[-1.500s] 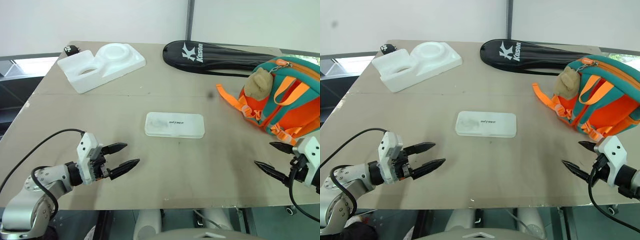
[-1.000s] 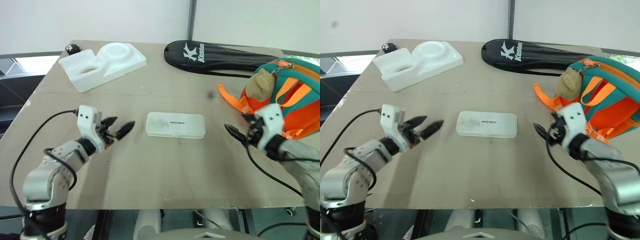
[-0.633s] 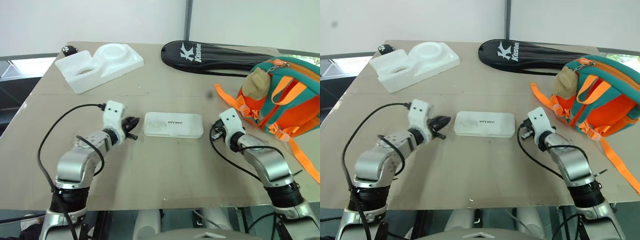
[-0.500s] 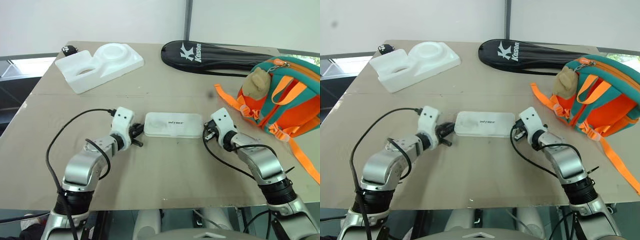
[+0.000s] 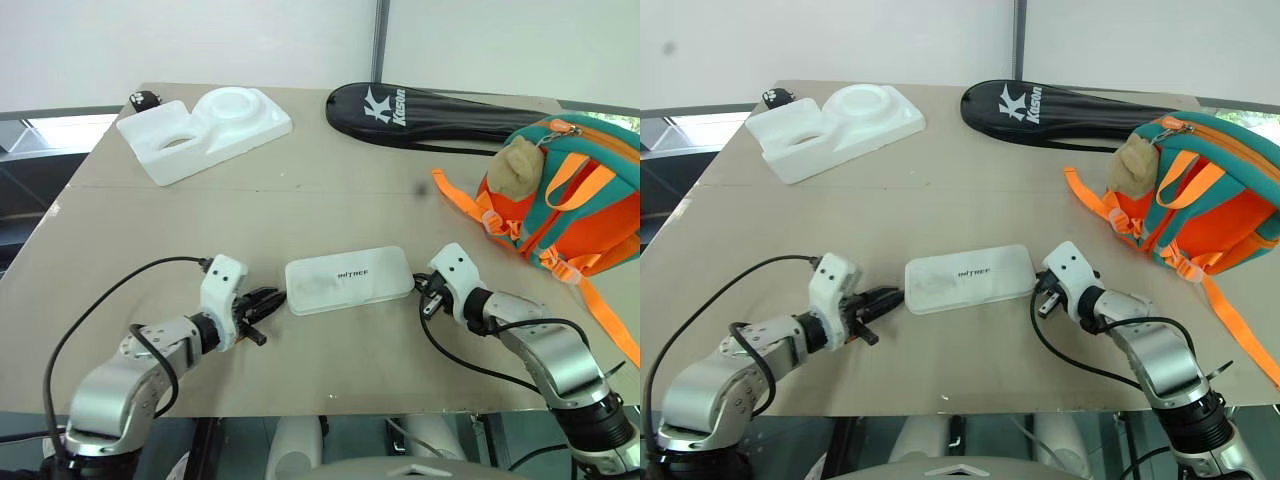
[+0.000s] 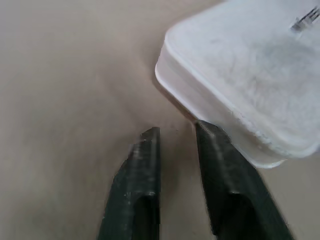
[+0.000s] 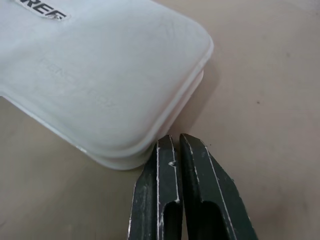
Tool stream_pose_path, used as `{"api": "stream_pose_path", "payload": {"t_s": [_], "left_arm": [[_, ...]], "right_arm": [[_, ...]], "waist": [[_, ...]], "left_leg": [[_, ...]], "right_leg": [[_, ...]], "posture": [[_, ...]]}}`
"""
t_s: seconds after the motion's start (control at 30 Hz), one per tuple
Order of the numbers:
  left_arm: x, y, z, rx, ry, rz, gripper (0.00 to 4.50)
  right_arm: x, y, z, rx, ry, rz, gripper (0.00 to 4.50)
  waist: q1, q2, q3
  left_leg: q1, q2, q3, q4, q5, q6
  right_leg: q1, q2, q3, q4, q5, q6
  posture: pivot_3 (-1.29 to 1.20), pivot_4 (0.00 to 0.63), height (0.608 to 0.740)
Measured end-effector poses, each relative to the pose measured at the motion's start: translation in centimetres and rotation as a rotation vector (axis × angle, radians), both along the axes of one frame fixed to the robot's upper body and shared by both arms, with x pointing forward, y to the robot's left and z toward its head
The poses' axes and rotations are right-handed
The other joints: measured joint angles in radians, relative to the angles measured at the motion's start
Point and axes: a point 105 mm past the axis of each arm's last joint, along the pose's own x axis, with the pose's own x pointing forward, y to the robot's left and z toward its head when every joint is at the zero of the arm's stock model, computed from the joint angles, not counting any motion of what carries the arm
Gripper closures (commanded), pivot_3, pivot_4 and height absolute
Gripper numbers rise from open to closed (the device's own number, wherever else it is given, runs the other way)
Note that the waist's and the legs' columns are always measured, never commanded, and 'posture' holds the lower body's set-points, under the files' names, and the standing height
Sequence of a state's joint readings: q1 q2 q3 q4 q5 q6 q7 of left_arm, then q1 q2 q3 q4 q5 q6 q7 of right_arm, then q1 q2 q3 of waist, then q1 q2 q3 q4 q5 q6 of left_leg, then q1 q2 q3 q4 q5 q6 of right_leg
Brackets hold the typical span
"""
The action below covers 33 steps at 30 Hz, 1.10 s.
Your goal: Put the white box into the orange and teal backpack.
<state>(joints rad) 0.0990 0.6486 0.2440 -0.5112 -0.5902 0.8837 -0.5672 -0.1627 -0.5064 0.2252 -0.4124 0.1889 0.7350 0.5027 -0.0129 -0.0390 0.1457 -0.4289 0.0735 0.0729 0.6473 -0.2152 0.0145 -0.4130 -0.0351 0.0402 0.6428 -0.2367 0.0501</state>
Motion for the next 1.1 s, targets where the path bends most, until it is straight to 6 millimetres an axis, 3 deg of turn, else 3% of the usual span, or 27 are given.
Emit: {"api": "stream_pose_path", "payload": {"t_s": [0.07,0.13,0.27,0.4,0.53,0.7,0.8,0.93,1.0,1.1], "left_arm": [[-0.1,1.8,0.2,-0.025,0.045,0.033,0.76],[-0.6,3.0,0.6,-0.101,0.117,0.029,0.08],[-1.8,4.2,1.5,-0.269,0.359,-0.019,0.08],[-0.3,1.8,1.5,-0.445,0.439,-0.058,0.08],[1.3,-1.2,1.1,-0.549,0.462,-0.096,0.08],[2.1,-2.9,0.9,-0.592,0.457,-0.110,0.08],[2.2,-4.1,0.5,-0.616,0.470,-0.127,0.84],[1.7,-4.5,-0.1,-0.639,0.500,-0.145,2.70],[1.4,-5.0,0.6,-0.667,0.484,-0.192,3.37],[1.3,-4.9,0.5,-0.670,0.473,-0.189,3.42]], "right_arm": [[0.0,-0.1,0.1,-0.004,-0.003,0.006,4.50],[0.4,-0.5,0.1,-0.012,-0.008,0.003,4.50],[1.7,-1.6,0.7,-0.048,-0.043,-0.013,4.50],[2.8,-1.1,1.1,-0.090,-0.085,0.033,4.50],[2.8,1.0,0.6,-0.092,-0.078,0.125,4.50],[3.1,2.2,0.4,-0.106,-0.089,0.172,4.50],[3.0,3.3,0.3,-0.087,-0.094,0.201,4.50],[3.1,3.0,0.4,-0.079,-0.098,0.180,4.50],[3.0,2.4,0.3,-0.064,-0.099,0.154,4.50],[2.5,1.4,0.2,-0.028,-0.091,0.104,4.50]], "waist": [[0.000,0.000,0.000],[-0.001,0.000,0.000],[-0.002,0.001,0.001],[0.006,0.002,0.001],[0.005,0.001,0.000],[0.003,0.002,-0.002],[0.002,0.001,-0.003],[0.002,0.000,-0.003],[0.009,-0.001,-0.004],[0.008,-0.001,-0.004]], "left_leg": [[0.000,0.000,0.000,0.000,0.000,0.000],[0.000,0.000,0.000,0.000,0.000,0.000],[0.000,0.000,0.001,-0.001,0.000,0.000],[0.000,-0.001,-0.001,0.001,0.000,0.000],[-0.001,-0.001,-0.001,0.001,0.000,0.000],[0.001,-0.001,-0.001,0.001,0.000,0.000],[0.001,-0.001,-0.001,0.001,0.000,0.000],[-0.001,-0.001,-0.002,0.001,0.000,0.000],[-0.001,-0.001,-0.002,0.001,0.000,0.000],[0.000,-0.001,-0.002,0.001,0.000,0.000]], "right_leg": [[0.000,0.000,0.000,0.000,0.000,0.000],[-0.001,0.000,0.000,0.000,0.000,0.000],[-0.001,0.000,0.000,0.000,0.000,0.000],[0.001,0.000,-0.001,0.000,0.000,0.000],[0.001,0.001,0.000,0.000,0.001,0.003],[0.002,0.001,0.000,0.001,0.001,0.001],[0.002,0.001,0.000,0.001,0.001,0.001],[0.001,0.001,0.000,0.001,0.001,0.001],[0.001,0.000,-0.001,0.001,0.001,0.001],[0.001,0.000,0.000,0.001,0.000,0.000]], "posture": [[0.00,0.150,0.740],[0.00,0.150,0.740],[0.00,0.150,0.740],[0.00,0.150,0.740],[0.00,0.150,0.740],[0.00,0.150,0.740],[0.00,0.150,0.740],[0.00,0.150,0.740],[0.00,0.150,0.740],[0.00,0.150,0.740]]}}
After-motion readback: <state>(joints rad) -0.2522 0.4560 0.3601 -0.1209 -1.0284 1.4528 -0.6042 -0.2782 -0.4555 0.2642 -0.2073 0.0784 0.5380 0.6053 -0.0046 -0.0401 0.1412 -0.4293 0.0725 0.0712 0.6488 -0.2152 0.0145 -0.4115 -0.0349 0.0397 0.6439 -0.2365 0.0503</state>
